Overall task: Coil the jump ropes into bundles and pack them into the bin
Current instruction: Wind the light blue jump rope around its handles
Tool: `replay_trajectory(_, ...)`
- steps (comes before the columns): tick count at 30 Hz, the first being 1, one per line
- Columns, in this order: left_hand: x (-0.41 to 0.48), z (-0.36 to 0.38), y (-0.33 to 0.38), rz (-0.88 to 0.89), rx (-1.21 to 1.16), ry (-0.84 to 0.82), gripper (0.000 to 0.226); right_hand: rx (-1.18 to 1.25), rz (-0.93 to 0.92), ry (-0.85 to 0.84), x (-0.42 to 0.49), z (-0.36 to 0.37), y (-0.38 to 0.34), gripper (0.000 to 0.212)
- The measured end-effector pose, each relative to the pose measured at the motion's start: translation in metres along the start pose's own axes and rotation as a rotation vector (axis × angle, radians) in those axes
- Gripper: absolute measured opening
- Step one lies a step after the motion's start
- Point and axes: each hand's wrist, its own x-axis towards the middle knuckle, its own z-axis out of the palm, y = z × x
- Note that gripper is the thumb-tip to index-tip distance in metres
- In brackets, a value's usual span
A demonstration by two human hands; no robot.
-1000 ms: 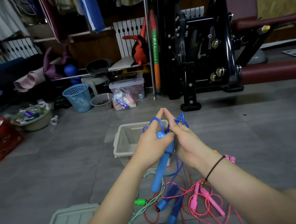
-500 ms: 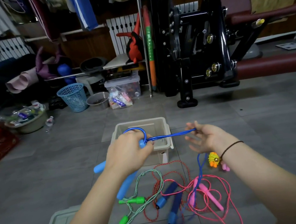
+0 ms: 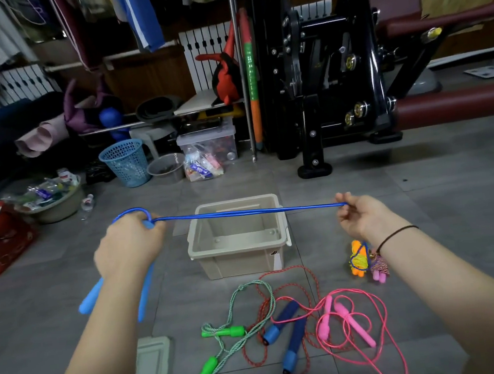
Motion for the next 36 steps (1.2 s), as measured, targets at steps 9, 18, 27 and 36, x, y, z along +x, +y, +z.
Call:
replay_trajectory(9,0.023,-0.003,-0.024,-0.074,-0.207,-0.017,0.012,-0.081,0.015,-0.072,-0.011,-0.007,-0.005,0.023)
replay_trajectory(18,-0.009,-0.001,0.023,0.093,-1.017,-0.5,0.033,-0.28,0.232,-0.349,-0.025,0.005,0.02,0.081)
replay_trajectory(27,-0.044,0.022,0.076,-0.007,-1.293,-0.812,0.022,-0.62,-0.007,-0.74,-0.075,0.027,0.035,0.048)
replay_trajectory(36,-0.056,0.036,0.112,-0.097,-1.542,-0.675,0.019,-0.943,-0.26,-0.804,-0.091,0.038,0.067,0.027)
